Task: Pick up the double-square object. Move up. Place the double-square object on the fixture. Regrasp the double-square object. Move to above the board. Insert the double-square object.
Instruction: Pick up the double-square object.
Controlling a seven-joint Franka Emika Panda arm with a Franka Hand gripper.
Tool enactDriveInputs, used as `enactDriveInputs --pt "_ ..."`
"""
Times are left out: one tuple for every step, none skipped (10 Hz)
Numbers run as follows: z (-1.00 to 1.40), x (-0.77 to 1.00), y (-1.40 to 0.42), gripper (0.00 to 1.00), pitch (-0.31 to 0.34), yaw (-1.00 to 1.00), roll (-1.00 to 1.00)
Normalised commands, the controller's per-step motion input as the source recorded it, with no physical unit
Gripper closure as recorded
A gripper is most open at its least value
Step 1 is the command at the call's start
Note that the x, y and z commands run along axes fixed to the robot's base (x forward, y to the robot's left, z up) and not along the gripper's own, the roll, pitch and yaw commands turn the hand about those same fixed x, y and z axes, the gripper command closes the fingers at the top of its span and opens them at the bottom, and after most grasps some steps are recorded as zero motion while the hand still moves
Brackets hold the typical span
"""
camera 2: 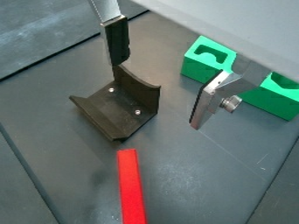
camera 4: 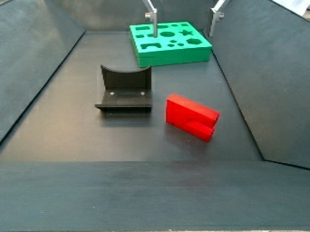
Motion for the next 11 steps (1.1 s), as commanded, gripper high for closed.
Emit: enactDriveInputs --pt "0.00 -0.18 0.08 0.00 -0.024 0.00 -0.01" --pt "-0.52 -0.06 0.13 0.00 -0.101 0.21 0.00" --pt "-0.72 0.07 0.29 0.00 -0.123 0.67 -0.13" --pt "-0.74 0.05 0.28 0.00 -0.144 0.72 -0.09" --pt "-0.76 0.13 0.35 0.00 -0.126 0.60 -0.12" --pt "-0.59 0.21 0.39 0.00 -0.043 0.51 -0.04" --pt "-0.57 0.19 0.35 0.00 -0.013 0.35 -0.10" --pt "-0.74 0.00 0.00 0.00 -0.086 0.29 0.00" --pt "-0.83 -0.17 -0.11 0.00 -0.194 0.26 0.06" --pt "-0.87 -0.05 0.00 0.00 -0.171 0.35 0.01" --pt "-0.72 0.00 0.14 0.00 -0.243 0.42 -0.05"
